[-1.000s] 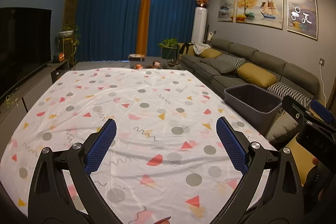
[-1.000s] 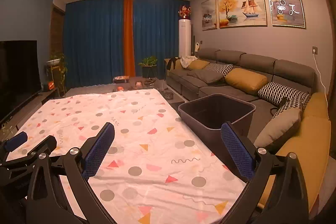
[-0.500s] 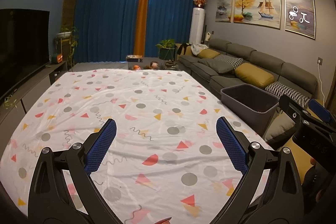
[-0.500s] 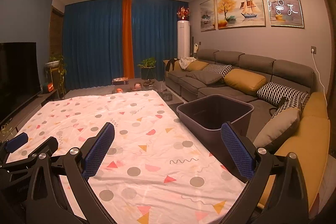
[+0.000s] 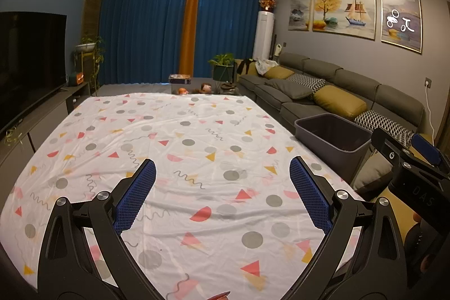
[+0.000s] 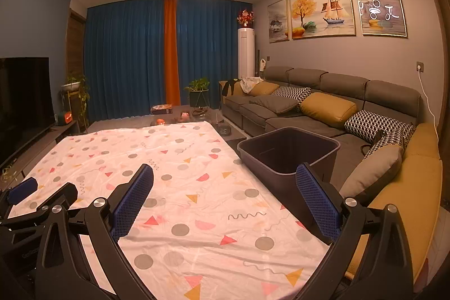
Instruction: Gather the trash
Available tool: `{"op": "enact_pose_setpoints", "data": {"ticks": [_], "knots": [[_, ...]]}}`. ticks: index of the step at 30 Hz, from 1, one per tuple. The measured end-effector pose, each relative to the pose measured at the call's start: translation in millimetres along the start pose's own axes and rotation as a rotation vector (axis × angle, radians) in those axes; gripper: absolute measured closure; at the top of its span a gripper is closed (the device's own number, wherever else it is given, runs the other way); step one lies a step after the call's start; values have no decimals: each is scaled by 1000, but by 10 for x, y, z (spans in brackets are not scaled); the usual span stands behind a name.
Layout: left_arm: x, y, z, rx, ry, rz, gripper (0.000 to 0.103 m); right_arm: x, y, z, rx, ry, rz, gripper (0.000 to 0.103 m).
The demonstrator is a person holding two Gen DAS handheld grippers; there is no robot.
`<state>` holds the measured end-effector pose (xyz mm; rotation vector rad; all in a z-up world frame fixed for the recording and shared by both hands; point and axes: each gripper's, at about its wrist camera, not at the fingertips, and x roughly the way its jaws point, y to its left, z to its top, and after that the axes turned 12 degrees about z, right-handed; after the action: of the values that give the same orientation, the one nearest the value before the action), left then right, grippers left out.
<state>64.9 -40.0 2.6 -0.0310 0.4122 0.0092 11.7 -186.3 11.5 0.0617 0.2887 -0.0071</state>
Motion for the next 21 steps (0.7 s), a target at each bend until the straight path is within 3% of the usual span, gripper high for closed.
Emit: {"op": "enact_pose_setpoints", "data": {"ticks": [21], "knots": [[1,-4,-2,-1,0,-2,9,-22,-5,4,5,-8,4,6]]}}
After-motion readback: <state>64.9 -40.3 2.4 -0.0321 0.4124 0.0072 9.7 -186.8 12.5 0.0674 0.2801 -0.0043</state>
